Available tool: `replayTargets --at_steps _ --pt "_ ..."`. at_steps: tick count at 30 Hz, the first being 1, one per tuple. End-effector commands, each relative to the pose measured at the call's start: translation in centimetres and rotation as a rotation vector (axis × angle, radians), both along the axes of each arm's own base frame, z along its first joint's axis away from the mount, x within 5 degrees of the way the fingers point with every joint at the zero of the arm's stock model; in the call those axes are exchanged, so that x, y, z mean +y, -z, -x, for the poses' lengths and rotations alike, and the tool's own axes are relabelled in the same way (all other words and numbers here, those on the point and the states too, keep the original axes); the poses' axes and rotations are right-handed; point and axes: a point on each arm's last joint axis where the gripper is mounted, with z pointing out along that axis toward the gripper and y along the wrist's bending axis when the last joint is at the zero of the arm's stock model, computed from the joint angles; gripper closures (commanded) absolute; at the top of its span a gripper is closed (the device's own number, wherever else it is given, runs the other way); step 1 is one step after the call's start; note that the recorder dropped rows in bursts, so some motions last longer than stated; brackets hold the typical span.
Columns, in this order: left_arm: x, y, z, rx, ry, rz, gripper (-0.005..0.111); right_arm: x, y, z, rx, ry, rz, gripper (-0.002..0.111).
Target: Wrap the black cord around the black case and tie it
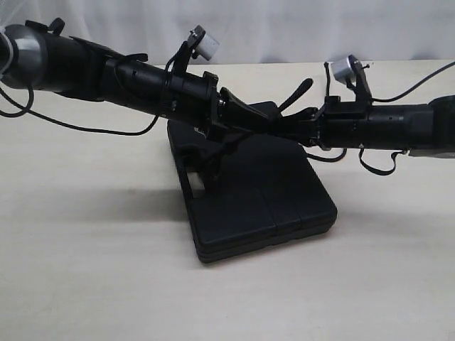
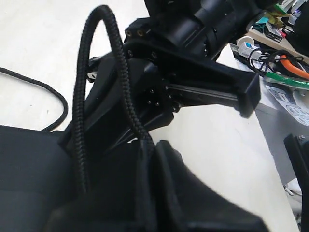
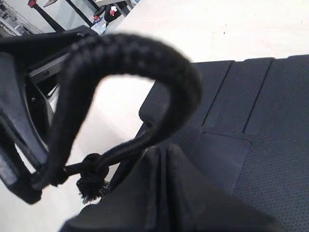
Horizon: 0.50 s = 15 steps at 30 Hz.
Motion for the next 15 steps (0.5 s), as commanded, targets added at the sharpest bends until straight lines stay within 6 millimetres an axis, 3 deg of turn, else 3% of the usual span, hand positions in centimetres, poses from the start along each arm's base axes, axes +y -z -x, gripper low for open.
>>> replayTargets --at_steps 1,4,9,15 --pt "-0.2 -0.6 0.1 0.006 0.014 0.04 0.107 0.0 0.0 -0.1 0.0 0.005 -0.001 0.104" --pt "-0.1 -0.4 0.0 -0.005 -0.001 0.016 0.107 -0.2 0.1 -0.2 0.003 0.018 0.015 0.104" --pt "0.1 0.1 -0.4 -0.029 -0.031 -0.041 0.107 -1.5 1.5 -1.0 0.119 0.198 0.151 0.104" --pt "0.1 0.1 -0.4 -0.029 -0.032 -0.041 0.107 -1.1 0.9 -1.1 0.1 0.159 0.1 0.102"
